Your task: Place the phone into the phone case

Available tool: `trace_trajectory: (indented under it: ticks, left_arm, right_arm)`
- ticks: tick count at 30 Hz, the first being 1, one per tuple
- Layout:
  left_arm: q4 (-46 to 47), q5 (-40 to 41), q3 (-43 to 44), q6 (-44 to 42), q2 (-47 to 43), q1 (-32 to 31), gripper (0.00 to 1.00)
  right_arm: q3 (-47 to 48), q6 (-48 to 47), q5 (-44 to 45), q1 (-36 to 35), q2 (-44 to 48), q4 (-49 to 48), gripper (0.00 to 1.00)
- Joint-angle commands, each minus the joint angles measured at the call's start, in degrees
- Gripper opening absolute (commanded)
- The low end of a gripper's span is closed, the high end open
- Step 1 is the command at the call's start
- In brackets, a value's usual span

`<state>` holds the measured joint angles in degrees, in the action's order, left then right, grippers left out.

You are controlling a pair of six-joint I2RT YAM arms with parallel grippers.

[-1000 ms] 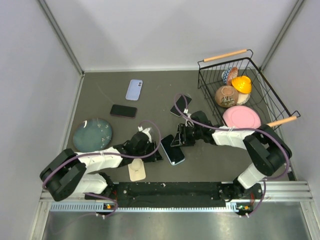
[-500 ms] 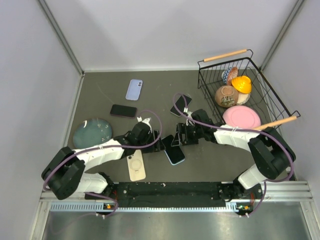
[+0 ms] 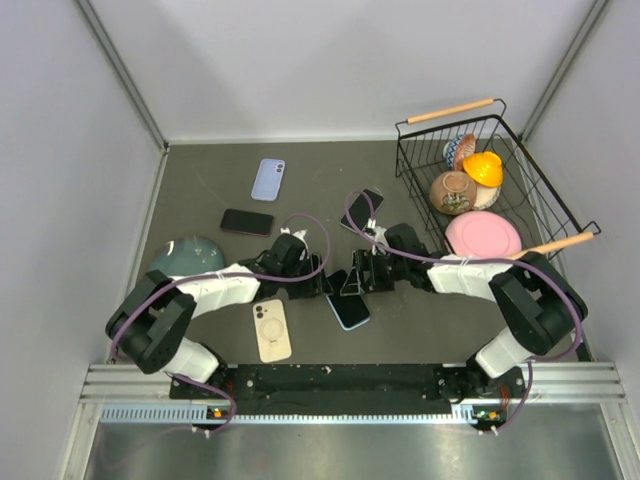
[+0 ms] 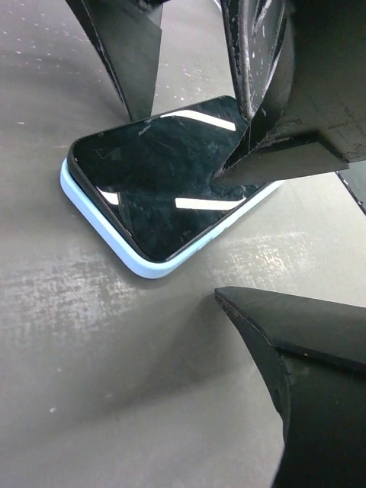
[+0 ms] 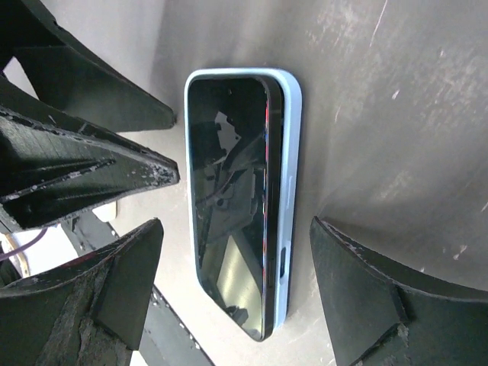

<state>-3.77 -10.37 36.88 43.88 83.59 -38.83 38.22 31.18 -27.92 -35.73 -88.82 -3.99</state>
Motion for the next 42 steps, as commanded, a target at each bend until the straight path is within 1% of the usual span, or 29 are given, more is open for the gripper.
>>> trace_trajectory:
  ticks: [1, 5, 9, 12, 13, 14, 16, 17, 19, 20, 22, 24, 26, 32, 38, 39, 40, 42]
  left_arm:
    - [1.8, -2.3, 2.5, -1.2, 2.4, 0.1, 0.6]
    - [1.0, -2.5, 3.1, -1.2, 3.7, 0.2, 0.57]
    - [1.7, -4.6, 2.4, -0.8, 4.3, 0.2, 0.54]
    - [2.8, -6.5, 0.8, -0.5, 3.9, 0.2, 0.47]
    - [3.2, -6.9, 0.4, -0.7, 3.6, 0.2, 0.41]
    - [3.2, -7.5, -0.1, -0.8, 3.5, 0.2, 0.38]
    - [3.0, -8.4, -0.6, -1.2, 3.0, 0.2, 0.34]
    - [3.0, -8.5, -1.3, -1.2, 2.7, 0.2, 0.31]
    - [3.0, -8.6, -2.2, -1.2, 1.7, 0.2, 0.28]
    - [3.1, -8.6, -2.8, -1.2, 1.3, 0.2, 0.25]
    - [3.1, -8.7, -3.1, -1.7, 0.9, 0.2, 0.22]
    - [2.6, -8.8, -3.0, -2.2, 0.9, 0.2, 0.21]
    - [2.4, -8.2, -2.9, -2.6, 1.0, 0.2, 0.21]
    - [0.6, -6.8, -2.1, -4.2, 1.4, 0.1, 0.21]
    - [-0.1, -5.5, -2.4, -4.9, 0.1, 0.2, 0.22]
    - [0.0, -5.6, -2.5, -4.9, -0.1, 0.1, 0.22]
    - [-0.2, -5.6, -2.5, -4.9, -0.4, 0.2, 0.22]
    - [-0.2, -5.6, -2.4, -4.9, -0.4, 0.2, 0.22]
  right_arm:
    - [-1.3, 1.2, -0.6, 0.5, -1.4, -6.1, 0.78]
    - [-2.2, 4.2, -2.0, 0.4, -1.7, -8.8, 0.78]
    - [-3.6, 8.7, -6.4, 0.3, -3.3, -16.6, 0.78]
    - [-4.3, 12.1, -7.7, 0.4, -4.1, -20.9, 0.78]
    - [-4.3, 13.8, -8.3, 0.4, -4.6, -23.1, 0.78]
    - [-4.3, 14.8, -8.6, 0.3, -5.0, -24.6, 0.78]
    - [-5.0, 17.8, -9.7, 0.5, -5.7, -27.9, 0.77]
    - [-5.4, 18.9, -10.1, 0.6, -6.4, -32.5, 0.77]
    - [-6.4, 22.2, -11.4, 0.7, -7.3, -37.0, 0.76]
    - [-6.6, 23.2, -12.0, 0.8, -8.5, -40.1, 0.75]
    - [-6.8, 25.7, -12.7, 0.8, -9.5, -42.5, 0.73]
    - [-7.4, 28.0, -13.2, 0.8, -10.7, -47.1, 0.72]
    - [-8.2, 28.8, -13.6, 0.9, -10.9, -50.1, 0.7]
    - [-9.5, 28.9, -14.4, 1.1, -10.1, -51.6, 0.62]
    - [-9.9, 28.1, -14.1, 1.4, -9.7, -50.3, 0.53]
    - [-9.9, 27.9, -14.0, 1.4, -9.8, -50.3, 0.5]
    - [-9.9, 27.8, -14.0, 1.4, -9.7, -50.0, 0.45]
    - [-9.9, 27.4, -14.0, 1.4, -9.5, -49.4, 0.39]
